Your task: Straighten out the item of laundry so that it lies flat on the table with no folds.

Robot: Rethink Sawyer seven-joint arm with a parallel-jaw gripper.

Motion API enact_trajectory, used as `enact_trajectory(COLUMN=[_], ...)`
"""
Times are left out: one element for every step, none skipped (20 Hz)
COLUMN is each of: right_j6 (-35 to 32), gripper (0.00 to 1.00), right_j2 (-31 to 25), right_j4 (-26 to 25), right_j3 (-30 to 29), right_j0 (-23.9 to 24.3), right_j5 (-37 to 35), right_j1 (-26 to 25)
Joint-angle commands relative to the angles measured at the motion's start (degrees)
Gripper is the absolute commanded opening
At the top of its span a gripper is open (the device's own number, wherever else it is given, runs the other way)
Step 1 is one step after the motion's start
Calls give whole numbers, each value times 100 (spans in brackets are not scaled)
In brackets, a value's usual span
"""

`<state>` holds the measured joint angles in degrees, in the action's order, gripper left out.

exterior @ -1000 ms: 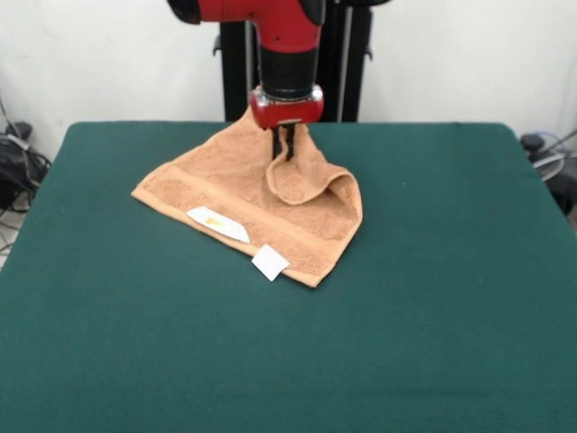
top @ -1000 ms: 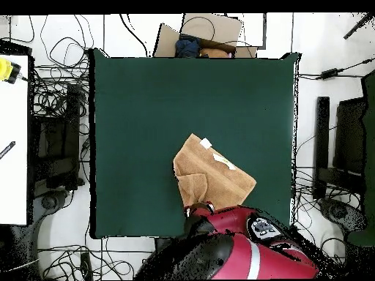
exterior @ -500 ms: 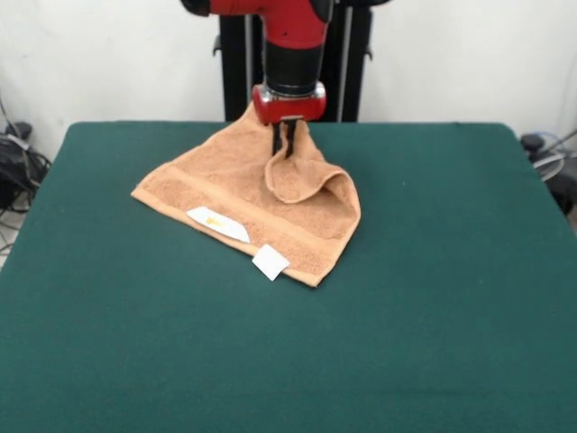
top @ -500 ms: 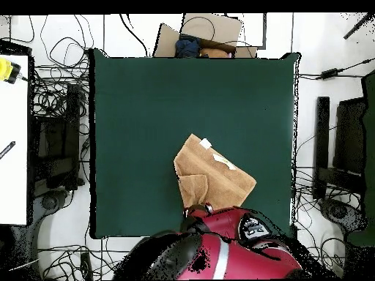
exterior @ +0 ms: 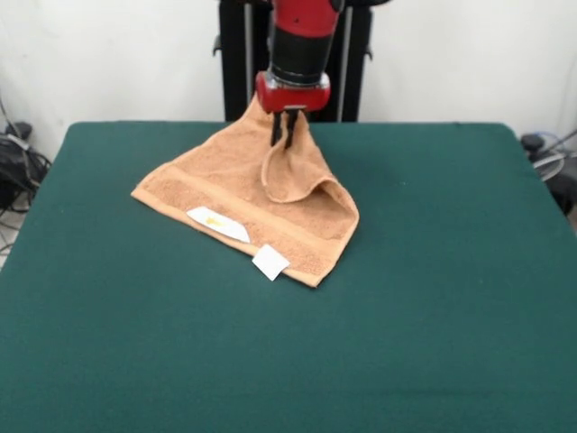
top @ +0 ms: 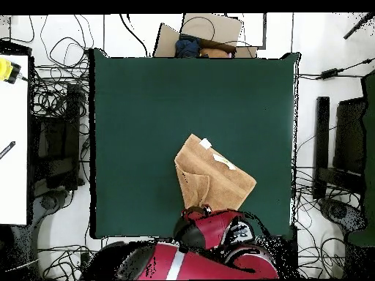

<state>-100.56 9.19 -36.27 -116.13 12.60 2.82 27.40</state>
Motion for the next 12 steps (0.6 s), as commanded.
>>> enact_trajectory(right_j6=[-1028, -1018, -979, -969, -963, -963, -965, -966, -960, -955, -960, -984], gripper=[0, 0, 0, 0, 0, 0, 0, 0, 0, 0, 0, 0], right_j2=[390, 416, 406, 427, 479, 528, 606, 647, 711, 739, 776, 857], right_j4=[352, 370, 384, 402, 388, 401, 383, 391, 354, 355, 355, 339], right_j3=[-45, -34, -16, -1, -37, -29, -53, -56, -105, -117, -117, -123], right_j0=[-277, -319, -315, -349, -372, -423, -458, -497, -503, -529, -568, -606], right_j5=[-68, -86, -170, -190, -185, -195, -139, -149, -95, -96, -76, 32], right_j1=[158, 192, 278, 308, 371, 404, 415, 452, 490, 523, 534, 485])
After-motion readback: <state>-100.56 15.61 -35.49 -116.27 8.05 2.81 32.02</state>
